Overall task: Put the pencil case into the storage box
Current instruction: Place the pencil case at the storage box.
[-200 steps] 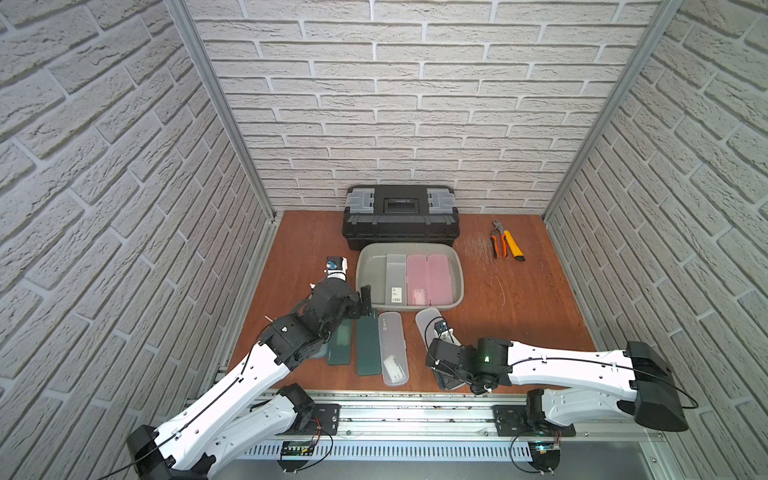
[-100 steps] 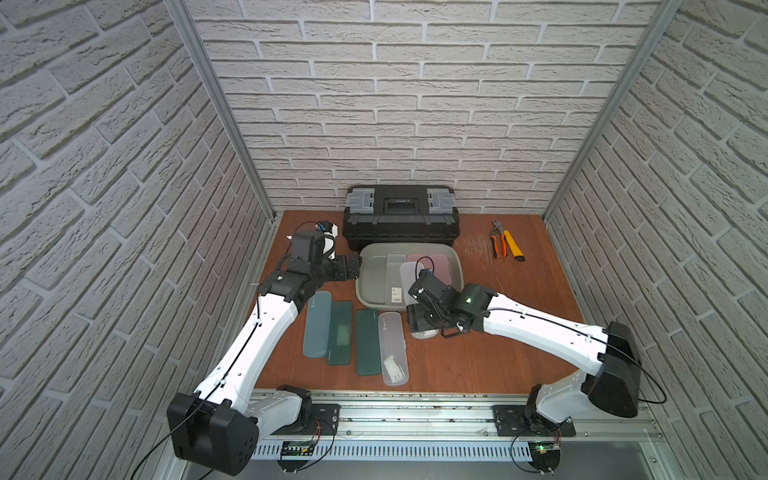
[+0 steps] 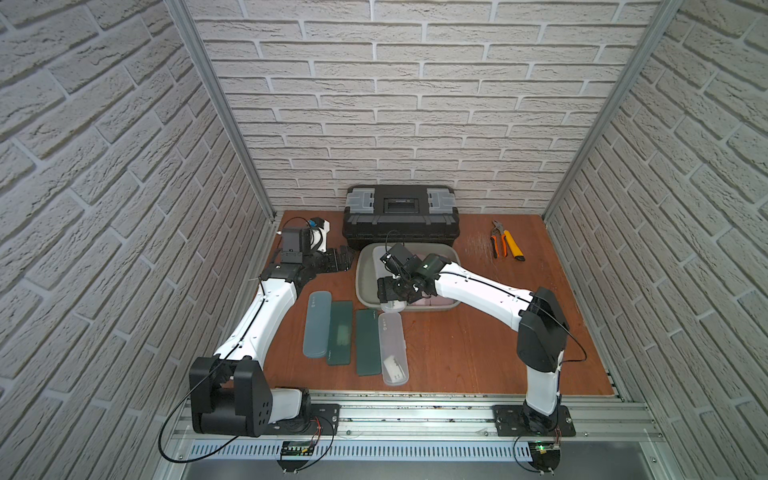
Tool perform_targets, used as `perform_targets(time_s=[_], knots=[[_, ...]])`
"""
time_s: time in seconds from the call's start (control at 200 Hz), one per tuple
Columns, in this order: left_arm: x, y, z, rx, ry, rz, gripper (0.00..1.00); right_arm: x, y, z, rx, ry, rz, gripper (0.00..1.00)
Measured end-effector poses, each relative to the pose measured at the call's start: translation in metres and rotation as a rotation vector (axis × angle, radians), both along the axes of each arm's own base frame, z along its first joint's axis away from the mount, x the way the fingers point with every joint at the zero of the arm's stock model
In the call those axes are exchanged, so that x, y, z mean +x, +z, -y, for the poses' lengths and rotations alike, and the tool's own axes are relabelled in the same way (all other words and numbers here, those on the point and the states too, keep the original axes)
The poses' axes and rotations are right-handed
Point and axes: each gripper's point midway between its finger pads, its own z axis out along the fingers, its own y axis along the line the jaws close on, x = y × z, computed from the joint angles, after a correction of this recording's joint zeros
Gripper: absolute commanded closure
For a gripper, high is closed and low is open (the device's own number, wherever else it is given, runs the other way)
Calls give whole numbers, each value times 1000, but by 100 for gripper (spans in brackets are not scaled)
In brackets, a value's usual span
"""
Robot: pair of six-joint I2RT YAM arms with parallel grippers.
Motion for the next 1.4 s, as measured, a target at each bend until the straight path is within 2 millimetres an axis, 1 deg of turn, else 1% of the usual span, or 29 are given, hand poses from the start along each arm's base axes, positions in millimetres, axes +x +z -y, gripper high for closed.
perform_targets(time_s=[0.08,0.135,0.19,0.235,0.315,0.41,0.475,0.56,0.71,0.78,0.905,1.015,1.185,1.4], knots=[[-1,3,1,-4,-4,12,1,13,-18,-5,-10,-17,-14,56],[-1,5,1,-7,-8,19,1,18,-32,-7,-22,-30,-29,56],[-1,6,2,-10,-11,25,1,21,-39,-9,-26,-41,-35,56],[0,7,2,-12,-13,29,2,24,-41,-11,-25,-47,-33,54],[0,8,4,-17,-18,36,2,30,-38,-16,-5,-66,-22,49],[0,9,5,-23,-25,38,2,36,-35,-23,20,-83,-11,48],[0,10,6,-25,-28,39,1,40,-37,-27,31,-93,-8,45],[0,10,6,-27,-30,41,2,42,-45,-29,34,-109,-18,41],[0,11,7,-30,-32,41,2,44,-55,-29,45,-135,-40,24],[0,10,7,-30,-32,41,2,45,-54,-33,68,-132,-45,20],[0,11,7,-30,-32,41,2,47,-51,-40,102,-120,-42,17],[0,11,7,-30,-32,41,2,50,-51,-40,112,-118,-29,16],[0,11,7,-31,-33,41,2,49,-56,-32,118,-115,-30,14],[0,11,7,-31,-33,41,2,54,-47,-24,148,-112,-6,12]])
